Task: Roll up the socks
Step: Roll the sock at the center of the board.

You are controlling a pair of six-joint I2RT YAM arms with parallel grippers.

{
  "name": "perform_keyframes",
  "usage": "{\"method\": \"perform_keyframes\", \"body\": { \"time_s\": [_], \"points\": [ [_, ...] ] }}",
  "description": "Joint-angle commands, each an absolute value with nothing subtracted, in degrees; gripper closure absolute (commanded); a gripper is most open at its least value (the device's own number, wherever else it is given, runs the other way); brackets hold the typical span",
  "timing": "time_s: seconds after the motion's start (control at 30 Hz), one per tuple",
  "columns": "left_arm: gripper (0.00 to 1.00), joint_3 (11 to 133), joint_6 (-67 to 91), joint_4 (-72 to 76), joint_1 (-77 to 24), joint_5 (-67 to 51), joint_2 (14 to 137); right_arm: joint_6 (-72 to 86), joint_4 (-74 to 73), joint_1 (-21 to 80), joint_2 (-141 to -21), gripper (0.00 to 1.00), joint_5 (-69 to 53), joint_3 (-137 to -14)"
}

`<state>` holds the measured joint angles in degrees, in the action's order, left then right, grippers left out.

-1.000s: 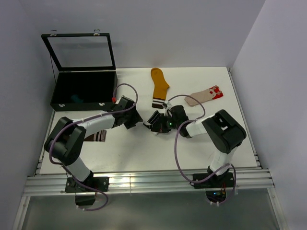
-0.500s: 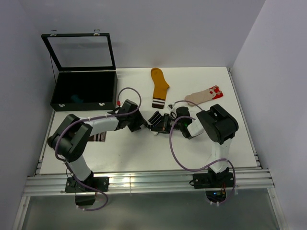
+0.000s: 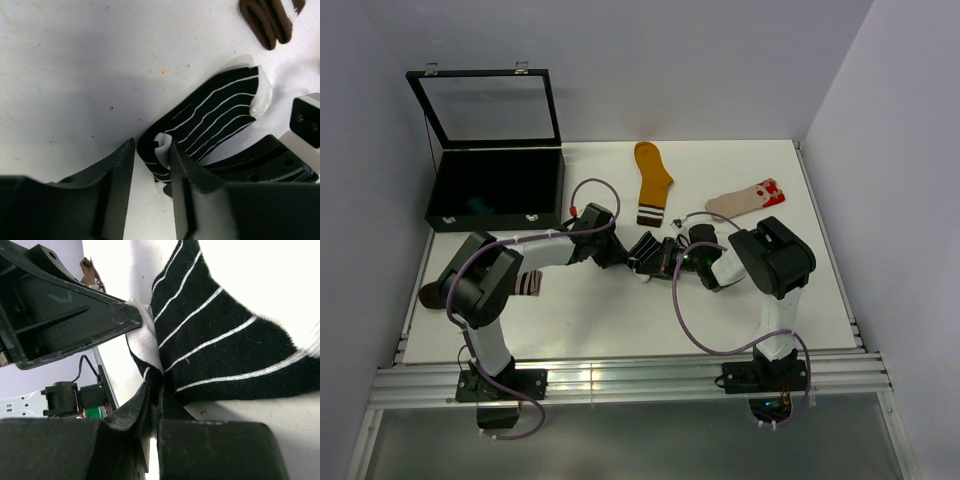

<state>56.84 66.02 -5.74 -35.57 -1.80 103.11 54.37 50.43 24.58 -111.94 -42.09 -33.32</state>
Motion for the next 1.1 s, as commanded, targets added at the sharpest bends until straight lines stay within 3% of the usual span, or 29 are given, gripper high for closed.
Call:
{"method": "perform_keyframes", "body": {
  "time_s": [0.0,0.17,0.37,0.5,0.67,0.87,1.07],
  "points": [
    [0.62,58.80,65.92,-9.92,-36.12,-1.14,104.68,53.17,49.40,23.99,-111.63,0.98,-40.26,-32.52],
    [0.79,60.90,65.04,-11.86,-36.83,-0.62,105.38,51.51,47.38,24.08,-109.87,0.92,-39.20,-32.61],
    [0.96,63.54,62.93,-15.63,-37.09,-0.18,105.99,45.10,39.23,24.43,-103.03,0.75,-35.78,-32.78],
    [0.98,65.83,60.56,-18.98,-37.09,2.02,106.61,38.60,30.95,25.40,-96.53,0.62,-30.42,-33.22],
    [0.97,69.34,57.05,-22.50,-37.09,2.46,108.28,26.47,20.68,29.34,-85.63,0.54,-12.34,-34.45],
    [0.96,71.63,54.85,-24.61,-37.09,2.02,109.51,13.90,17.58,40.84,-82.88,0.51,6.20,-38.40],
    [0.96,72.42,54.05,-24.87,-37.09,1.32,110.30,6.78,18.28,47.63,-87.53,0.50,13.70,-42.00]
  ]
}}
